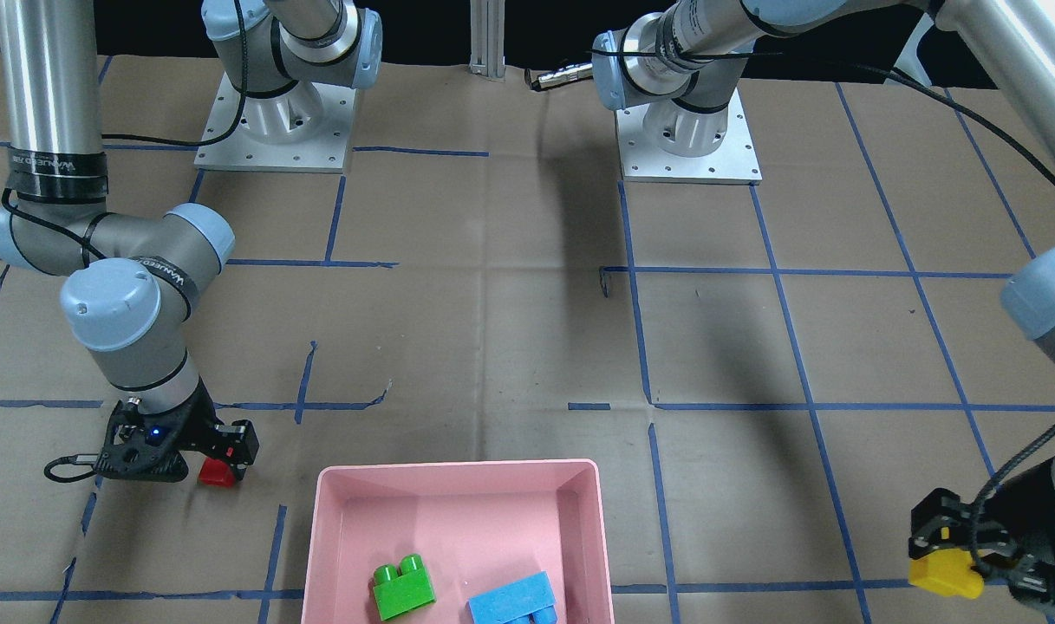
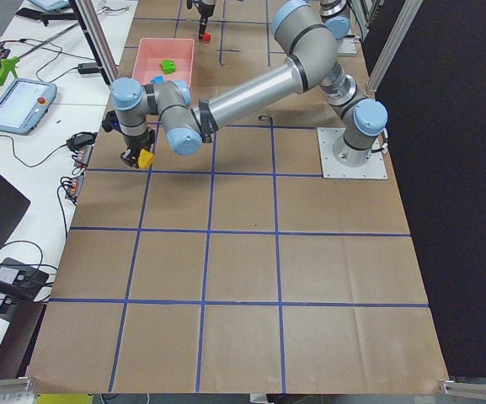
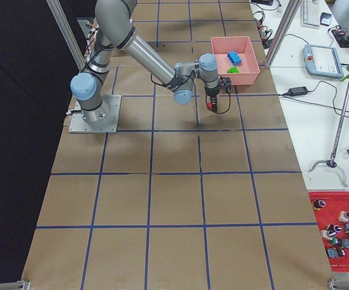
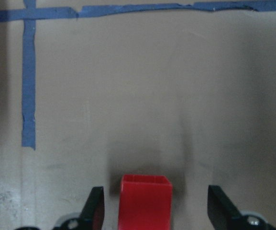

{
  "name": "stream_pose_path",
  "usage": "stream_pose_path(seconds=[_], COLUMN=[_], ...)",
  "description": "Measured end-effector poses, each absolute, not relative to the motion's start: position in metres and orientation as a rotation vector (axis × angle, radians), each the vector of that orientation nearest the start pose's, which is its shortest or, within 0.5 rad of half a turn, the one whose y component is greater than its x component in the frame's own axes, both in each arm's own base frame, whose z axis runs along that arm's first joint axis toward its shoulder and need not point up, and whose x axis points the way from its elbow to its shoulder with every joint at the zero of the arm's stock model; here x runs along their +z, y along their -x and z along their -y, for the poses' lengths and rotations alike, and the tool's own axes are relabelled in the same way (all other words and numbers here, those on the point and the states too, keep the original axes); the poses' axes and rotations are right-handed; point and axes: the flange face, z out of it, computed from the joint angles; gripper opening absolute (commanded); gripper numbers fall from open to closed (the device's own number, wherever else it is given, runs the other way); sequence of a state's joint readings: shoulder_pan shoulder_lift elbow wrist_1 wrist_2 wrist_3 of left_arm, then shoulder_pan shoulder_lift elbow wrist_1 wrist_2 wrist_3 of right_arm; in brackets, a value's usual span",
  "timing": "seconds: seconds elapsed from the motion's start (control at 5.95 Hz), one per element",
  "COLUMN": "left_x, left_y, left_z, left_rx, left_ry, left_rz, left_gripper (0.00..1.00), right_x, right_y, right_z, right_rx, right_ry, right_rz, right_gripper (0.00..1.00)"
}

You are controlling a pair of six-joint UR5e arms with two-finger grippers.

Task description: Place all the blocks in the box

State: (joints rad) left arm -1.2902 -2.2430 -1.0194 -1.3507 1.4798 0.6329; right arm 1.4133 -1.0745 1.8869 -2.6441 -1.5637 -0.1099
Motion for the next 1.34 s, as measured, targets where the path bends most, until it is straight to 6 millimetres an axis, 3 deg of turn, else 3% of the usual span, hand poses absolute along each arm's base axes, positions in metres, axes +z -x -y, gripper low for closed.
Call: stream_pose_path(seconds=[0.17, 0.34, 0.5, 0.67, 0.84, 1.01, 1.18, 1.34], left_x=[0.371, 0.373, 0.365, 0.348, 0.325, 0.307, 0.297, 0.297], left_y=[0.0, 0.08, 0.152, 0.208, 0.253, 0.281, 0.295, 0.299], left_z=[0.779, 0.777, 0.773, 0.769, 0.765, 0.76, 0.758, 0.757], left_rx=[-0.198, -0.19, -0.184, -0.19, -0.2, -0.202, -0.204, -0.218], left_ry=[-0.447, -0.334, -0.207, -0.099, -0.049, -0.033, -0.006, 0.022], left_rz=[-3.16, -3.186, -3.205, -3.218, -3.217, -3.203, -3.192, -3.191], left_gripper=[0.14, 0.14, 0.14, 0.14, 0.17, 0.91, 0.99, 0.99], right_x=[0.178, 0.176, 0.178, 0.189, 0.216, 0.256, 0.3, 0.346], right_y=[-0.039, -0.04, -0.04, -0.039, -0.038, -0.035, -0.033, -0.032], right_z=[0.605, 0.602, 0.601, 0.603, 0.611, 0.624, 0.64, 0.658], right_rx=[-0.381, -0.349, -0.323, -0.299, -0.307, -0.35, -0.402, -0.438], right_ry=[-0.076, -0.077, -0.078, -0.073, -0.058, -0.026, 0.041, 0.173], right_rz=[-3.153, -3.153, -3.154, -3.157, -3.161, -3.166, -3.167, -3.167], right_gripper=[0.38, 0.17, 0.06, 0.05, 0.05, 0.04, 0.04, 0.04])
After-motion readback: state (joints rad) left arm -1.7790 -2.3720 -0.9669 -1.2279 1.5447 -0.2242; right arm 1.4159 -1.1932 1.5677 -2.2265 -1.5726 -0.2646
